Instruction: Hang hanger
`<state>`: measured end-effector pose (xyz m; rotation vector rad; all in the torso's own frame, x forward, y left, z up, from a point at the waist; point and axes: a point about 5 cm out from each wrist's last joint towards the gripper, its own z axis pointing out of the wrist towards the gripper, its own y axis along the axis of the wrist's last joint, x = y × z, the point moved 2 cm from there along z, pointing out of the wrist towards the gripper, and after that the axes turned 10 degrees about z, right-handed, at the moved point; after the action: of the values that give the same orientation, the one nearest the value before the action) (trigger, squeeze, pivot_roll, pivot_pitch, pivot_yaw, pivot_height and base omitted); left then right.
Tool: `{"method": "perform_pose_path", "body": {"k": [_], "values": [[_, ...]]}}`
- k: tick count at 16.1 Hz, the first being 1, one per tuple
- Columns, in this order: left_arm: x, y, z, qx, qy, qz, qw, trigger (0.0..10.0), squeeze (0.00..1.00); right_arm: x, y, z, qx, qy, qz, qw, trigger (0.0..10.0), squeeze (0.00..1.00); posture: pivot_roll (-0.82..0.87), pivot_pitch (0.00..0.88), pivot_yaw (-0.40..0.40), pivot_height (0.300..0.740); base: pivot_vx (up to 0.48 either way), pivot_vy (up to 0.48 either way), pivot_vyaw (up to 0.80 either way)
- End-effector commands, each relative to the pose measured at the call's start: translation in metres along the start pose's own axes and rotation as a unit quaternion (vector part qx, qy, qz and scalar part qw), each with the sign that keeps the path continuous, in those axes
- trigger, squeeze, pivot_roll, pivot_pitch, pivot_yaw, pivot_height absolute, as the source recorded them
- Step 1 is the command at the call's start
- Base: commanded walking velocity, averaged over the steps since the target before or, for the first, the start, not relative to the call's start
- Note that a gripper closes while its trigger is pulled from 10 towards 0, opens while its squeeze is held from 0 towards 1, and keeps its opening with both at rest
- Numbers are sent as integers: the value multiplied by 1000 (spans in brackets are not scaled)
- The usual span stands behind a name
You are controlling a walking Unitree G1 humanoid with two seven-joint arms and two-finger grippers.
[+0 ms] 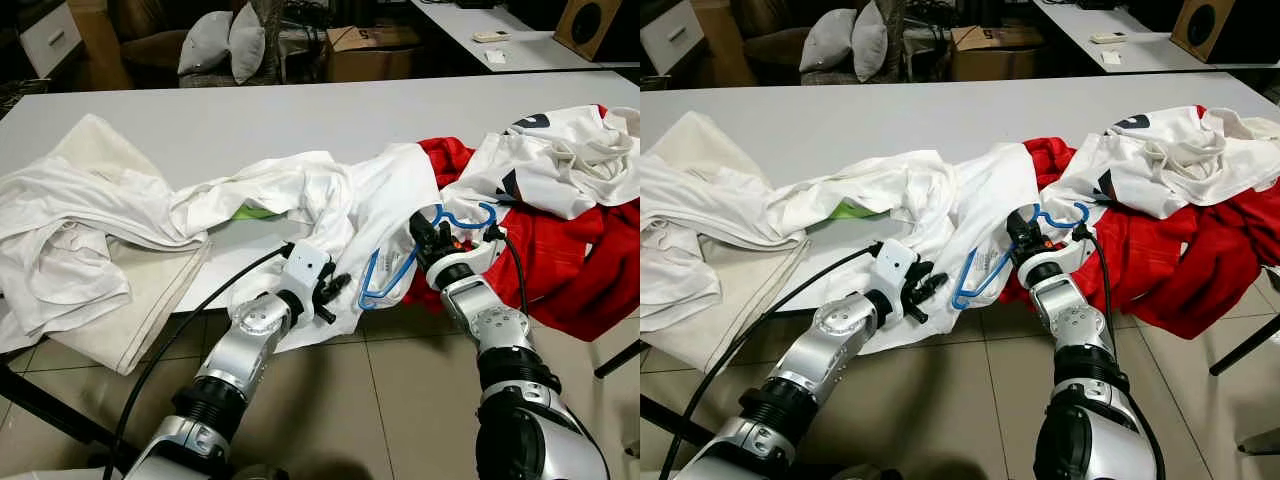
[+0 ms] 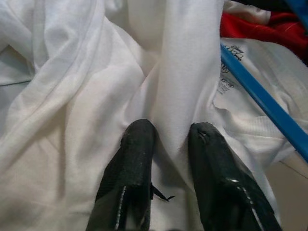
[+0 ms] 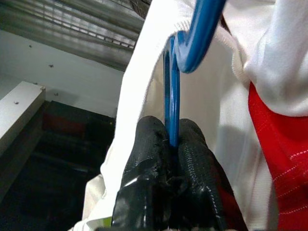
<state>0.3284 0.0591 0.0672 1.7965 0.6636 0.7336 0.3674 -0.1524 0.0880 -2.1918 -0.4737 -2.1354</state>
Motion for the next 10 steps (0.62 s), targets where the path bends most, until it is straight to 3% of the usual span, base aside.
{"method": "perform_pose_path", "body": {"k": [1,10], "values": [[2,2,0,-4,-1,0,1000,0,0,3,4,-1,-7,5,-2,1000,10000,0,-50,0,25,740,0,0,0],[4,4,-3,-26,-12,-20,999,0,0,4,5,0,-11,4,-2,1000,10000,0,-47,0,27,740,0,0,0]]}}
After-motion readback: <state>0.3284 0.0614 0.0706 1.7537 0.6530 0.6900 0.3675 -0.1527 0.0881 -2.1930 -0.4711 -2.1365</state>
